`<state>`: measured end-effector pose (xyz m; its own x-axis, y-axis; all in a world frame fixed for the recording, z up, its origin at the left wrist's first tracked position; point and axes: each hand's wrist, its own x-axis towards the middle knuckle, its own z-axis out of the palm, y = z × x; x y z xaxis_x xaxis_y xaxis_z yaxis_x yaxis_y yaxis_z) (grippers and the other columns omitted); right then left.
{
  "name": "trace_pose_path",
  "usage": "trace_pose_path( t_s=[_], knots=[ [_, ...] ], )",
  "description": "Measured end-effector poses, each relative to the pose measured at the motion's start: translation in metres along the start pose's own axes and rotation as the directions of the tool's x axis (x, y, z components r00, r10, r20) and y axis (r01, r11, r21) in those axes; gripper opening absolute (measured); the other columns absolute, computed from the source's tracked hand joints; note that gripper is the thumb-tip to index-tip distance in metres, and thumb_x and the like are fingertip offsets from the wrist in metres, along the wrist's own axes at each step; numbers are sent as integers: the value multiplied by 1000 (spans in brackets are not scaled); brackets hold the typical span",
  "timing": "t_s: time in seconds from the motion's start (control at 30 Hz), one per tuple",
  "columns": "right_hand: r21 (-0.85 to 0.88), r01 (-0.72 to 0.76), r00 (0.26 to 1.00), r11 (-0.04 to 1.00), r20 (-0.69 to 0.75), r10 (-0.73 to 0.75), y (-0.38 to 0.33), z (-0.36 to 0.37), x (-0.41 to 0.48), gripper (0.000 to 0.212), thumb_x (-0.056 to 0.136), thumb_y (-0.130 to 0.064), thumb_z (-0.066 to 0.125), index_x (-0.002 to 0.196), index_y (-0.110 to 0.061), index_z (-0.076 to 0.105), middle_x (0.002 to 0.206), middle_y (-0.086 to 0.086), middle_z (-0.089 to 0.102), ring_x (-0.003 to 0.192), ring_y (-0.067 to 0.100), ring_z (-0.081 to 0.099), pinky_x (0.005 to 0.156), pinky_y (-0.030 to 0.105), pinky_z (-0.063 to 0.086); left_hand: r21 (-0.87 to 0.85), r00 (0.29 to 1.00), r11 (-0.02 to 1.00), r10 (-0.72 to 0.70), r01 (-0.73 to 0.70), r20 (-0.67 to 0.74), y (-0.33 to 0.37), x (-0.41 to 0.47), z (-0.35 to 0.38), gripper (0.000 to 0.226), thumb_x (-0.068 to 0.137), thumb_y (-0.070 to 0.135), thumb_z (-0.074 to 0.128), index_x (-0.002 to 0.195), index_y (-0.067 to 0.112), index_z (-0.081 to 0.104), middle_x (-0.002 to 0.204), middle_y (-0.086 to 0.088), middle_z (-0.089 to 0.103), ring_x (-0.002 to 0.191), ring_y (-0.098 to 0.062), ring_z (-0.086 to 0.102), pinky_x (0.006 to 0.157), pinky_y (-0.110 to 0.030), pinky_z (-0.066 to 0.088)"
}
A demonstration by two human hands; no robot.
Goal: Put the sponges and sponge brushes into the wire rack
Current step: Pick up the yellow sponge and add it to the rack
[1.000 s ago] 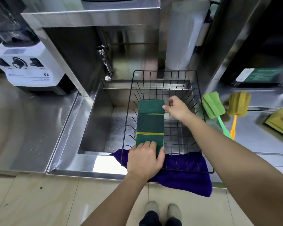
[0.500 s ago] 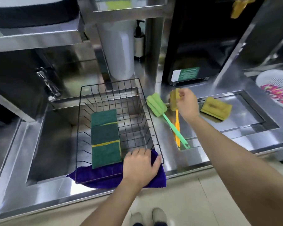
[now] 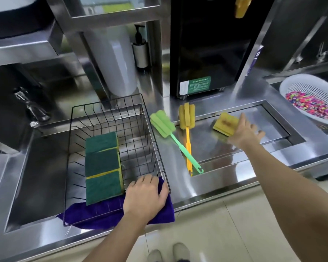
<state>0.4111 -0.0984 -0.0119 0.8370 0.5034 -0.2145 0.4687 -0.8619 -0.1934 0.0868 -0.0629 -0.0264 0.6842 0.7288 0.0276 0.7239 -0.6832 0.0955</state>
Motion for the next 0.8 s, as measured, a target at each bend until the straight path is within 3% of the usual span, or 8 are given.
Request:
trace_pose_path(
  t_s=[0.17,0.23,0.33,0.43,0.53,0.63,0.7,0.8],
  knots=[
    [-51,26,998,998,54,-23,-6,6,0,82,64,-63,67,127,-16,45,132,15,42,129,31,34,102,43,26,-15,999,1000,-9,8,-35,1,-3,2,44,84,42,34,64,13,60,61,-2,58,56,-23,55,48,-31,42],
    [62,14,998,998,65,-18,-15,8,-4,88,56,-55,79,124,-13,43,130,15,40,128,31,36,102,42,29,-11,999,1000,-7,7,-47,0,-2,2,43,84,41,35,64,13,60,60,-2,58,56,-24,55,46,-32,42],
    [233,150,980,961,92,-176,-65,10,-14,93,54,-34,88,124,-1,37,131,20,40,123,37,43,101,42,37,-5,992,996,-87,87,-92,-22,-10,-5,43,84,41,35,64,13,61,61,-3,58,56,-24,55,46,-33,42],
    [400,169,985,901,-28,-172,-76,4,-17,86,56,-25,89,121,1,39,129,23,39,116,37,48,98,40,40,-6,994,996,-84,84,-64,-25,-10,-4,45,85,43,33,66,14,62,64,-1,60,59,-22,56,47,-31,41],
    [616,199,980,763,-140,-143,-84,-13,-20,80,60,-26,87,118,-1,39,126,17,40,105,28,49,89,31,41,8,996,996,-87,87,-21,-16,-7,-7,45,90,47,29,84,19,63,81,4,63,76,-16,56,59,-30,39],
    [739,202,976,643,-100,-192,-97,-29,-25,71,62,-37,84,108,-9,39,109,8,54,92,24,59,70,35,51,-20,996,997,-78,77,-32,-11,-3,-5,42,93,50,27,94,24,60,91,8,62,85,-12,54,66,-27,38],
    [788,200,970,582,-75,-233,-105,-32,-31,60,67,-39,81,97,-14,35,96,5,56,83,24,64,62,41,59,-77,997,995,-68,67,-23,-7,0,-5,43,91,49,30,87,23,63,82,7,64,76,-14,58,62,-29,40],
    [727,338,921,597,-126,-368,-135,-28,-46,48,73,-32,76,91,-18,35,86,-4,49,84,21,55,72,43,53,-133,991,988,-85,72,-99,-16,-1,-6,43,86,44,37,64,17,62,59,3,60,52,-19,55,48,-27,39]
  ],
)
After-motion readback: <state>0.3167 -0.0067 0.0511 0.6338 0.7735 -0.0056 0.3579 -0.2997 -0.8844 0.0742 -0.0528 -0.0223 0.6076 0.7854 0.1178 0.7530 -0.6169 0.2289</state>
